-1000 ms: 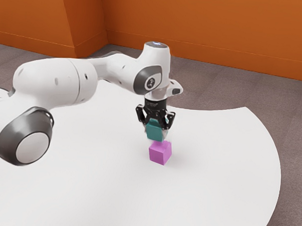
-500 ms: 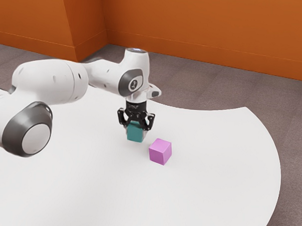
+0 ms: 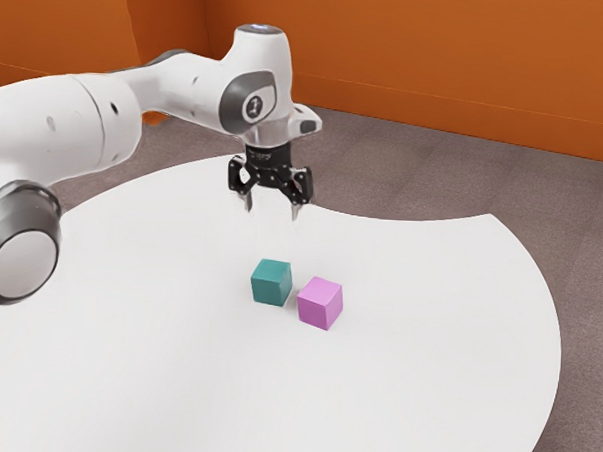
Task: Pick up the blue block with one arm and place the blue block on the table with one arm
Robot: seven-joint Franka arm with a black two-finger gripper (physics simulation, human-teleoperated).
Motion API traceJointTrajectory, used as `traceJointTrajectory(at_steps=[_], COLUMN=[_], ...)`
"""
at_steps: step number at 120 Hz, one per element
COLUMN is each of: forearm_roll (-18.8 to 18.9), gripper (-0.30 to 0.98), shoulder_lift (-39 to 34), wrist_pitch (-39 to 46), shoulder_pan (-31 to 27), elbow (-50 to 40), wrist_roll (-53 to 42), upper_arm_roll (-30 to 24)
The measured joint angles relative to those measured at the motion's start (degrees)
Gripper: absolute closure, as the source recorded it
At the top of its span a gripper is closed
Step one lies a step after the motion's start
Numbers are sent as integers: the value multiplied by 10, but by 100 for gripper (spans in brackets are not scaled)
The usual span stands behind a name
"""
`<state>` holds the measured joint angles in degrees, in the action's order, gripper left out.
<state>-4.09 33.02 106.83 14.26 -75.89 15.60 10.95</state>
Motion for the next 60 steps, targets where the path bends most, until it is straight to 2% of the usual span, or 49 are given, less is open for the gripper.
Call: traceJointTrajectory(at_steps=[11,24,38,60], forearm_roll=[16,59,100,123], gripper=[2,1,1,0], shoulder_lift=[-36,-70,-115,-139], wrist_pitch=[-34,-108,-177,-231], shoulder_pan=[9,22,39,43], elbow=[4,47,38,6], wrist_roll=[-1,-2,-4,-6], upper_arm_roll=[5,5,4,5])
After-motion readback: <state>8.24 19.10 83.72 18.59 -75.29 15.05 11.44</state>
